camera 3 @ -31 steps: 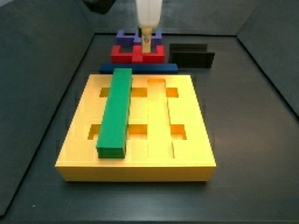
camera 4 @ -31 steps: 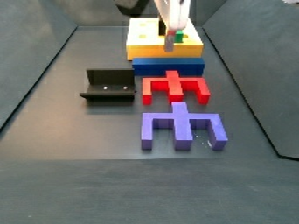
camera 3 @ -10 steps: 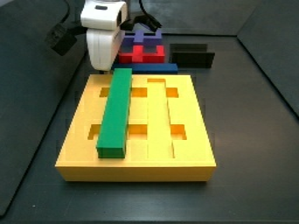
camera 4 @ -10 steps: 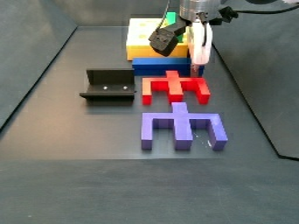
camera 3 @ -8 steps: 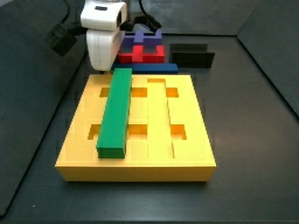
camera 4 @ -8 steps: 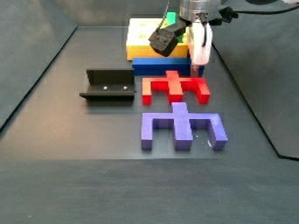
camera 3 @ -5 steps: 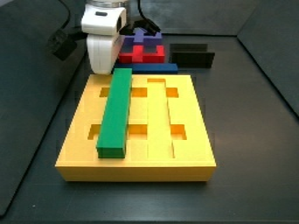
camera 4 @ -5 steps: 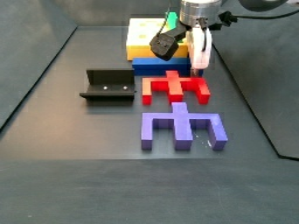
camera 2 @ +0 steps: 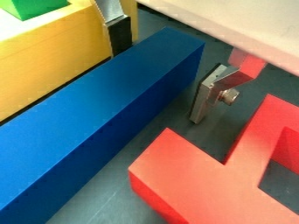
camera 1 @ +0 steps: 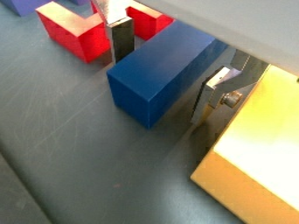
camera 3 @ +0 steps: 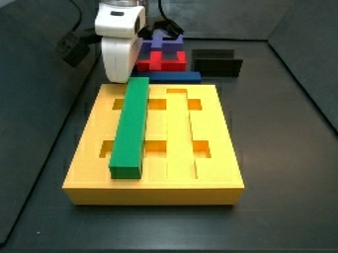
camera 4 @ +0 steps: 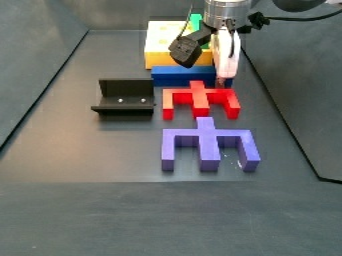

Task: Pick up the blue object. Move up. Move to above the board. Insert the blue object.
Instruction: Pick up the blue object.

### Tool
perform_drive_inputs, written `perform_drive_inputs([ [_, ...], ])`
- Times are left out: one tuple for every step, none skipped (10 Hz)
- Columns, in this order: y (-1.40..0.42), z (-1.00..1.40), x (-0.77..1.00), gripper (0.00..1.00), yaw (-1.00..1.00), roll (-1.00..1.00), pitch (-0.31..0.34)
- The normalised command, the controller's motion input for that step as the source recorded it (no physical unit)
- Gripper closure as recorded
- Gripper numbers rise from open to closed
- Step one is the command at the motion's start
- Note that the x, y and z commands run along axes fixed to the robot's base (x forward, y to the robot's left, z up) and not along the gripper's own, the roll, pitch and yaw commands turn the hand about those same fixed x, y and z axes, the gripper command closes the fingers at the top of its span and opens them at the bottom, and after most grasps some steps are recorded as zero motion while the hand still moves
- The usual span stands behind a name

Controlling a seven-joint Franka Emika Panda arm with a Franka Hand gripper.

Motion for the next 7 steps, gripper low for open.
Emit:
perform_drive_inputs([
  [0.00, 0.00, 0.03, 0.00, 0.05, -0.02, 0.000],
  [0.00, -0.01, 0.00, 0.00, 0.03, 0.00, 0.000],
  [0.00, -0.04, 0.00, 0.00, 0.03, 0.00, 0.000],
  [0.00, -0.12, 0.00, 0.00, 0.00, 0.00, 0.000],
  [0.00, -0.17, -0.10, 0.00, 0.00, 0.04, 0.000],
  [0.00, -0.15, -0.11, 0.00, 0.00, 0.03, 0.000],
  [0.00, 0.00, 0.00, 0.00, 0.00, 0.00, 0.000],
])
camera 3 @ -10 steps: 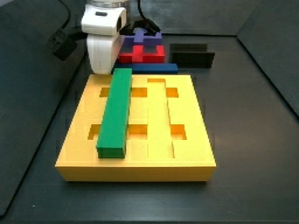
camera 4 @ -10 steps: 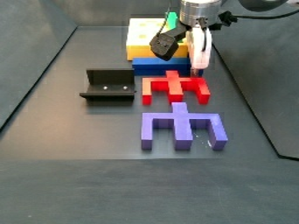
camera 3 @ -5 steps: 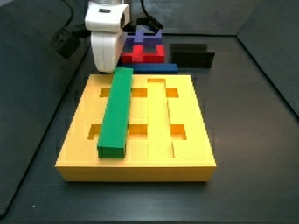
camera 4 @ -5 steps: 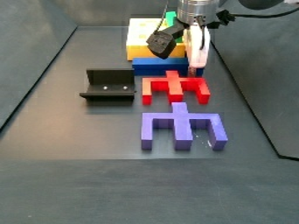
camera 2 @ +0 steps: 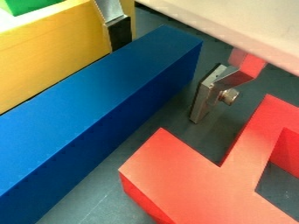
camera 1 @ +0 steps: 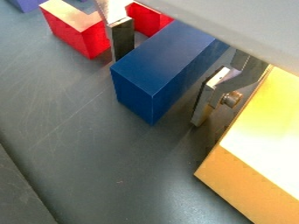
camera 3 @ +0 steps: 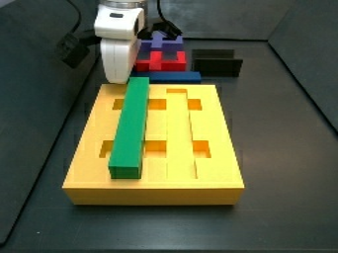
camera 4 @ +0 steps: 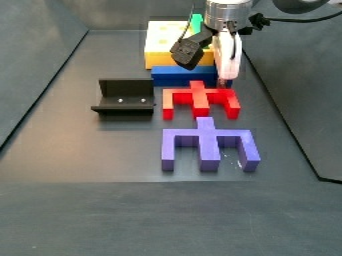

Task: Pick up the blue object. Move up. Move to above the board. Insert the blue object.
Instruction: Pick up the blue object.

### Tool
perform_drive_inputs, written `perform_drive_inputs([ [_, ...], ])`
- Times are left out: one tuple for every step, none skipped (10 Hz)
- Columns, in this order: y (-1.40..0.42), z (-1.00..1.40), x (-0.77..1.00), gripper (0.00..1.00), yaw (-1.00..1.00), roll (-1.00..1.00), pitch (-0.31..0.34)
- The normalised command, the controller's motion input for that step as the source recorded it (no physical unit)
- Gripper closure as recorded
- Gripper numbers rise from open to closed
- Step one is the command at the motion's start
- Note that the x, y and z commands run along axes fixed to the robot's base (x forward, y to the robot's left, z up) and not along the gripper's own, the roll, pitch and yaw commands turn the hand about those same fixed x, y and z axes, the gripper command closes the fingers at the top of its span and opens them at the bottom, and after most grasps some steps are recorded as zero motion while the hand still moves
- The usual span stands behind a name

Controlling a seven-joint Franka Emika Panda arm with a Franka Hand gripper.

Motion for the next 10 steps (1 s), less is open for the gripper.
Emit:
perform_drive_inputs([
  [0.00, 0.00, 0.00, 1.00, 0.00, 0.00, 0.000],
  [0.00, 0.00, 0.00, 1.00, 0.00, 0.00, 0.000],
  [0.00, 0.00, 0.00, 1.00, 0.00, 0.00, 0.000],
  [0.00, 0.00, 0.00, 1.00, 0.00, 0.00, 0.000],
  [0.00, 0.00, 0.00, 1.00, 0.00, 0.00, 0.000],
  [0.00, 0.00, 0.00, 1.00, 0.00, 0.00, 0.000],
  [0.00, 0.00, 0.00, 1.00, 0.00, 0.00, 0.000],
  [0.00, 0.00, 0.00, 1.00, 0.00, 0.00, 0.000],
  [0.00, 0.00, 0.00, 1.00, 0.00, 0.00, 0.000],
  [0.00, 0.00, 0.00, 1.00, 0.00, 0.00, 0.000],
])
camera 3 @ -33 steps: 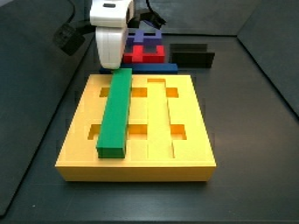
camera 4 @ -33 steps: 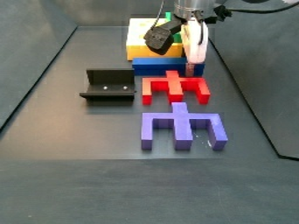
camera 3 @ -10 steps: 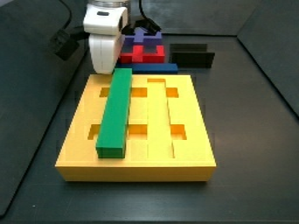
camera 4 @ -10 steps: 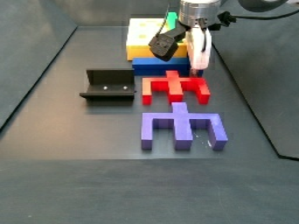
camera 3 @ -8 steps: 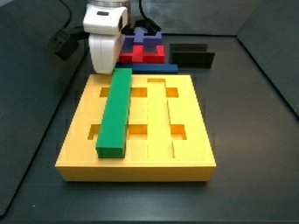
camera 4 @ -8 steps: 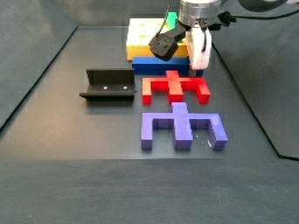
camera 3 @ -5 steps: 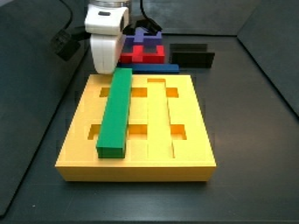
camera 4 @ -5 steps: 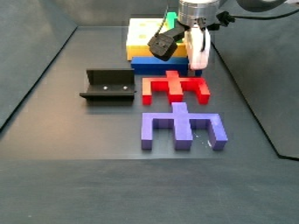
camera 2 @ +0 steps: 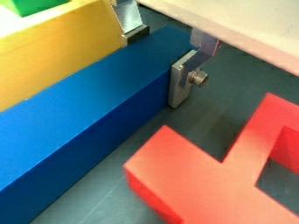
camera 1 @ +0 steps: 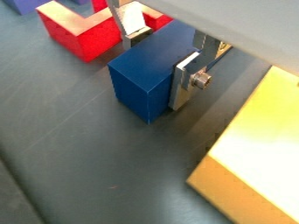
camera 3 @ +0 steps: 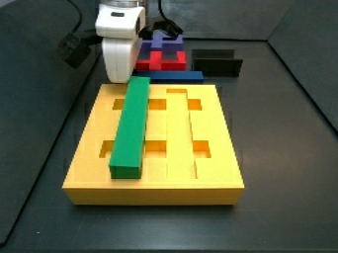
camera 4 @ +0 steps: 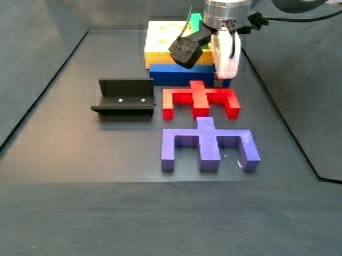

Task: Pick up the blue object. Move up. Move to above the board. Insert the blue object.
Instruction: Pick up the blue object.

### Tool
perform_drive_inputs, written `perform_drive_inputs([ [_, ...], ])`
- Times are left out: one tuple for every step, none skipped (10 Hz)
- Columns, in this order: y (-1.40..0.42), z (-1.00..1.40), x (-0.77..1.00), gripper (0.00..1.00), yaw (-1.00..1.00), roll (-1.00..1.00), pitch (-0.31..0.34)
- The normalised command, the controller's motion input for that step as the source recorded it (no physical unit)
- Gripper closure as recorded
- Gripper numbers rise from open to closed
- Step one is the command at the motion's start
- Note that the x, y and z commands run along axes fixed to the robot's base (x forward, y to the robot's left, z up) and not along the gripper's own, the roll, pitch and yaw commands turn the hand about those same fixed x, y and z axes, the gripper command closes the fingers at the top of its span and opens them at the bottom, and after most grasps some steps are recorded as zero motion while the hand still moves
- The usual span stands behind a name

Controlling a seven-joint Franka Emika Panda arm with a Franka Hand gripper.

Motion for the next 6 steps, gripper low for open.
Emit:
perform_drive_inputs([
  [0.00, 0.00, 0.00, 1.00, 0.00, 0.00, 0.000],
  [0.00, 0.00, 0.00, 1.00, 0.00, 0.00, 0.000],
  [0.00, 0.00, 0.00, 1.00, 0.00, 0.00, 0.000],
  [0.00, 0.00, 0.00, 1.00, 0.00, 0.00, 0.000],
  [0.00, 0.00, 0.00, 1.00, 0.00, 0.00, 0.000],
  [0.00, 0.00, 0.00, 1.00, 0.00, 0.00, 0.000],
])
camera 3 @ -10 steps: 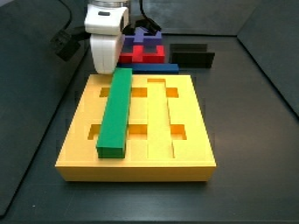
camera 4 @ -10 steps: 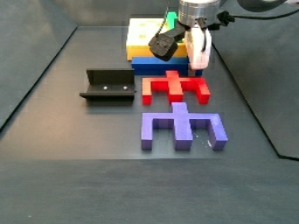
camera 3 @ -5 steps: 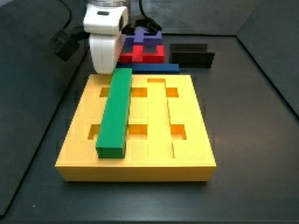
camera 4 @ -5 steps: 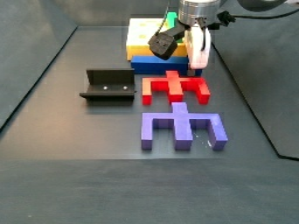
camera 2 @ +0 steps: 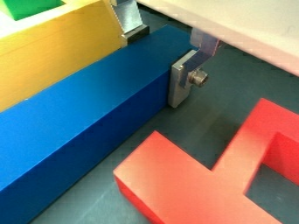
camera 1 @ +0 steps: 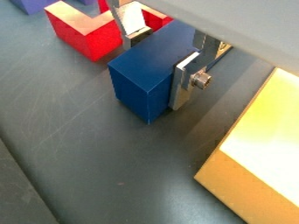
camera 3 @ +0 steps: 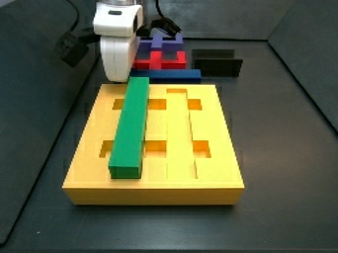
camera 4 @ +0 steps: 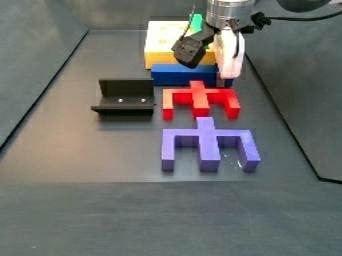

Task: Pick up the blue object. Move up. Move to above the board. Insert the blue object.
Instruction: Move up, then move to above the board.

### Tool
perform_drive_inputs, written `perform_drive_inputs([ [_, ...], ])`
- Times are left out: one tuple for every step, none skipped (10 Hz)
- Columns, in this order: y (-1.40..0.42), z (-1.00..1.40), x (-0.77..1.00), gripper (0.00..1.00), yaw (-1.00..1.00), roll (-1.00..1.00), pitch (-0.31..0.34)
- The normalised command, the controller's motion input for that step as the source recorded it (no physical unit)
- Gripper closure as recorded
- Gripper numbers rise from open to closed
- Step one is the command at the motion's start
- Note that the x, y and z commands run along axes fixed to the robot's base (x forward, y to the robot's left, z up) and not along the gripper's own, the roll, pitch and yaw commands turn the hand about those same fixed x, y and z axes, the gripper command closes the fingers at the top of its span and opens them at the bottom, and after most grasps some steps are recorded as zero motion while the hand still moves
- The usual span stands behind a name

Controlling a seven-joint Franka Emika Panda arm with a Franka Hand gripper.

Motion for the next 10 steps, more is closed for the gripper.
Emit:
perform_drive_inputs([
  [0.00, 0.83, 0.00, 1.00, 0.00, 0.00, 0.000],
  [0.02, 0.77, 0.02, 1.00, -0.01, -0.01, 0.020],
  [0.00, 0.54, 0.00, 1.00, -0.01, -0.03, 0.047],
  [0.00, 0.35, 0.01, 1.00, 0.00, -0.05, 0.036],
  [0.00, 1.40, 0.00, 1.00, 0.00, 0.00, 0.000],
  [0.00, 1.40, -0.02, 1.00, 0.00, 0.00, 0.027],
  [0.00, 1.40, -0.04, 1.00, 0.00, -0.03, 0.034],
  [0.00, 1.40, -0.03, 1.00, -0.01, -0.08, 0.010],
  [0.00, 1.40, 0.00, 1.00, -0.01, -0.10, 0.041],
  [0.00, 1.40, -0.01, 1.00, -0.01, -0.09, 0.067],
])
